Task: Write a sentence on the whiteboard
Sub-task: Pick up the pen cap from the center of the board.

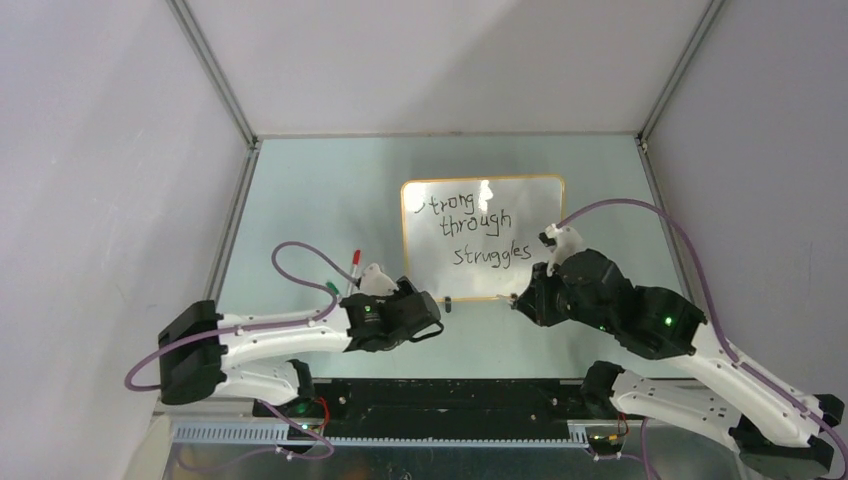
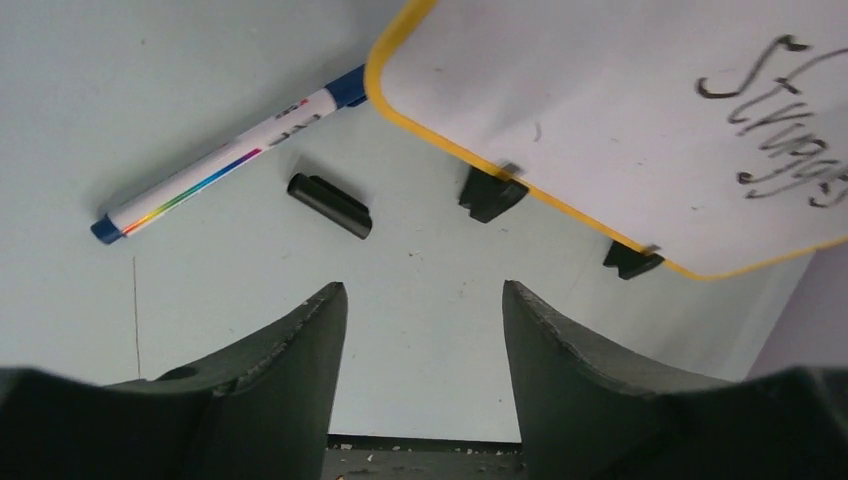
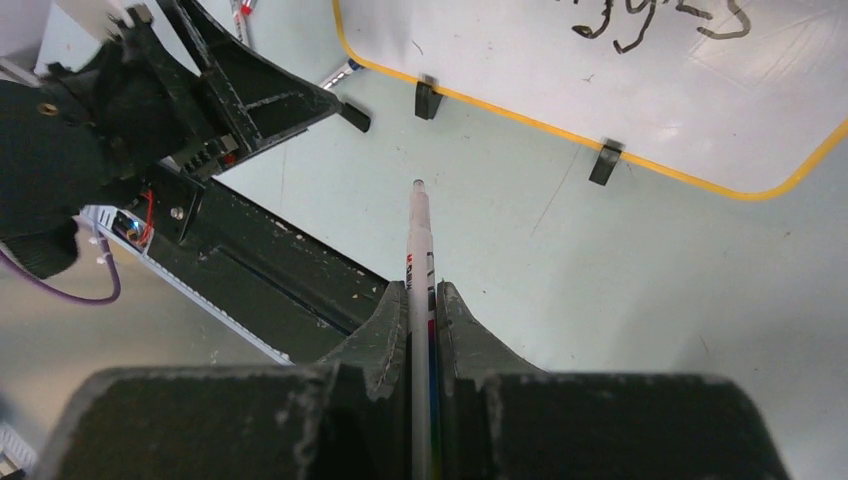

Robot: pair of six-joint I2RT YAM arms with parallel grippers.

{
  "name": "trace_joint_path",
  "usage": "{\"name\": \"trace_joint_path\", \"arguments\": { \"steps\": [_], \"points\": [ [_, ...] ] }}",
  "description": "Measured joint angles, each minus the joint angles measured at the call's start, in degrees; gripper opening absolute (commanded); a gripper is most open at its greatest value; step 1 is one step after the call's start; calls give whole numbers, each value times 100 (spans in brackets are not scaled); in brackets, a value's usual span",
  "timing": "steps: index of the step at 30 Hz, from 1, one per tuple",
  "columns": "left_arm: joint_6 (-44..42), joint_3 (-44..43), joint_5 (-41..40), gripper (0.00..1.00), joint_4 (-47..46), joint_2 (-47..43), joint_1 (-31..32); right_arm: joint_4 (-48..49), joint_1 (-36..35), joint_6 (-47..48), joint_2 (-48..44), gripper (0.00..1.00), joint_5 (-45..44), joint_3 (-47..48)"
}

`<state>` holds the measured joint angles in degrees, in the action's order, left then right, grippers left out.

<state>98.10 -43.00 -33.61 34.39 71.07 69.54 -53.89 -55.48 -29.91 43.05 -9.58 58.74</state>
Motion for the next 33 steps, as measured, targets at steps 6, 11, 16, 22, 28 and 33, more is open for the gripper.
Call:
{"name": "trace_joint_path", "arguments": {
  "steps": [6,11,16,22,28,33],
  "points": [
    [1005,-160,195,55,577,511,0,-26,184,52,-337,0,0,-39],
    [1604,-459,195,53,992,909,0,-31,328,142,-616,0,24,-52],
    [1871,-551,140,49,1121,1185,0,-31,439,199,-767,0,138,-52],
    [1956,-551,122,49,1276,1408,0,-46,516,299,-807,0,251,-55],
    [1998,-551,175,50,1178,1757,-44,-46,599,350,-874,0,304,-55],
    [2011,-643,282,39,925,2000,-201,-48,638,374,-894,0,365,-55]
  ]
}}
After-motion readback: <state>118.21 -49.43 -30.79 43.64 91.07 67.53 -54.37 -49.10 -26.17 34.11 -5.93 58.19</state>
